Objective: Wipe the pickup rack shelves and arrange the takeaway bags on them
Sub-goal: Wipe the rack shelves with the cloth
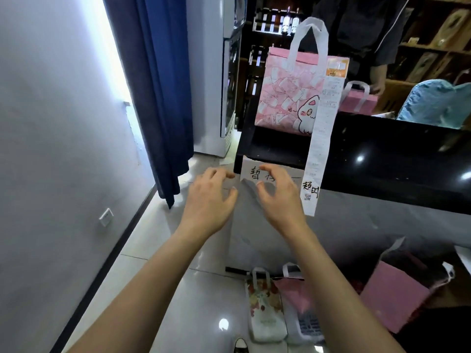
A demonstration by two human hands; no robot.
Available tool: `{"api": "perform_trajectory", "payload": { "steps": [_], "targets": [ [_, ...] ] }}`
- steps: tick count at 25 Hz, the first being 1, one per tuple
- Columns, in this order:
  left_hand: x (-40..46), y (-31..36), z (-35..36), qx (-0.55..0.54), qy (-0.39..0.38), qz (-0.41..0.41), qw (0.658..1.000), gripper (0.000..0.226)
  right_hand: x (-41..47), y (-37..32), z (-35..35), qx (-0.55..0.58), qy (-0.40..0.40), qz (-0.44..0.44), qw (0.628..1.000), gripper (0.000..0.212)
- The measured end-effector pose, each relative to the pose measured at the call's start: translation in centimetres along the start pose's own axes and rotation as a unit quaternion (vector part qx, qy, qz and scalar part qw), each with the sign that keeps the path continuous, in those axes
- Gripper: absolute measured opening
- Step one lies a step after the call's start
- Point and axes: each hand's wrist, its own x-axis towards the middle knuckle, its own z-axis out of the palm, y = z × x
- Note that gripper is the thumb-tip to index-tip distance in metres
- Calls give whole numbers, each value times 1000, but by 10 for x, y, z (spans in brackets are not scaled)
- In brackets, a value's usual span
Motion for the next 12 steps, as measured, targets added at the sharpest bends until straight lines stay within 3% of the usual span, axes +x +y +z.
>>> {"api": "perform_trajectory", "payload": {
  "steps": [12],
  "targets": [
    [-96,-23,-53,49,117,-175,976,27,-35,-57,57,77,-161,-91,980,34]
  ]
}}
